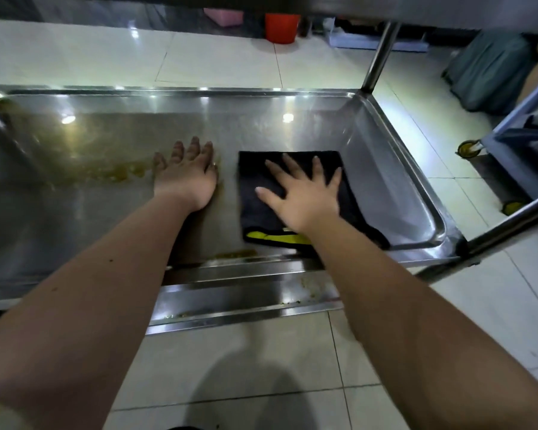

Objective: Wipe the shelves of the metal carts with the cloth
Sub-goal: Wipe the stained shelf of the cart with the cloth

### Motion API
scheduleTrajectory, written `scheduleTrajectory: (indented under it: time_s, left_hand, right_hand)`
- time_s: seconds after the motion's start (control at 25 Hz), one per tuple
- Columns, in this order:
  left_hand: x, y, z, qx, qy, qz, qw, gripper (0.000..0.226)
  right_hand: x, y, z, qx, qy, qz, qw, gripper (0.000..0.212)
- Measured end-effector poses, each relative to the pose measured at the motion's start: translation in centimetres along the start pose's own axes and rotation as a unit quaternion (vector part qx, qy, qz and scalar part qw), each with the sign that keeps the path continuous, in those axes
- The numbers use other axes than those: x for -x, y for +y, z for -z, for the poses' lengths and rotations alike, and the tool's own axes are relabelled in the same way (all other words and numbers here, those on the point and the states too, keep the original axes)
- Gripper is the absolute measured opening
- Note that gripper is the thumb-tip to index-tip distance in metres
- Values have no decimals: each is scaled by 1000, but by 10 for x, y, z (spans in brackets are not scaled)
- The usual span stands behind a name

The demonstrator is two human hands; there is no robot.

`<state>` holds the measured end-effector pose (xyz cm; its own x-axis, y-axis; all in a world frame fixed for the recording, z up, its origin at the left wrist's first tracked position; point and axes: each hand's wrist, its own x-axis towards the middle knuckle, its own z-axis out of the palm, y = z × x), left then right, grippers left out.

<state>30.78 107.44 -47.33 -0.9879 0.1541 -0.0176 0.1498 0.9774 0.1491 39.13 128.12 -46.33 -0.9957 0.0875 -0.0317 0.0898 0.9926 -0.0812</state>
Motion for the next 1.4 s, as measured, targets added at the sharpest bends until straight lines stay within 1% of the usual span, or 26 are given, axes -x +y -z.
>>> scheduleTrajectory:
  time_s: [0.08,0.16,0.24,0.28,0.36,0.4,0.52,0.6,0.68,0.72,0.8,0.88,1.0,1.08,1.16,1.28,1.4]
  left_hand:
    - [0,1,1,-3,-3,-1,1000,54]
    - [1,2,2,-7,-8,0,1000,55]
    - [3,5,3,-14,-12,0,1000,55]
    - [5,5,3,-15,-13,0,1000,55]
    - [7,5,4,-16,-16,0,1000,56]
    - [8,5,4,-17,-19,-1,1000,56]
    - [8,3,6,-9,-32,-5,999,56]
    - [8,0,10,19,-38,-17,999,55]
    - [11,-11,20,56,-41,-35,997,54]
    - [16,-22,25,56,-42,-48,996,54]
    - [28,-54,32,11,-45,-73,996,55]
    - [39,-93,38,-22,-59,-56,996,56]
    - [51,-136,42,-37,-67,3,997,57]
    - [54,-147,39,-41,-63,10,997,57]
    - [55,-149,36,-47,-52,4,998,57]
    - [53,-148,32,-43,-35,0,998,55]
    - [52,-153,28,-31,-20,2,999,53]
  right_hand:
    - [7,61,5,-3,9,-49,999,65]
    - [20,122,14,1,-6,-89,996,62]
    - [34,153,19,14,-23,-107,994,60]
    - [38,153,18,18,-23,-113,993,61]
    - [43,125,14,14,-16,-118,993,64]
    - [44,101,11,14,-16,-102,995,66]
    - [45,21,1,26,-19,-17,999,70]
    - [43,-7,0,23,-20,-1,1000,70]
    - [42,-10,1,22,-19,-2,1000,70]
    - [42,-8,1,22,-21,-2,1000,70]
    - [43,-6,1,24,-28,-7,999,70]
    - [44,-9,2,32,-33,-11,999,69]
    - [46,-10,3,33,-33,-10,999,71]
    - [48,-12,5,30,-39,-23,999,72]
    - [52,-30,5,30,-43,-48,997,71]
    - [51,-97,-3,44,-43,-41,997,71]
    - [39,-175,-15,28,-37,-18,999,72]
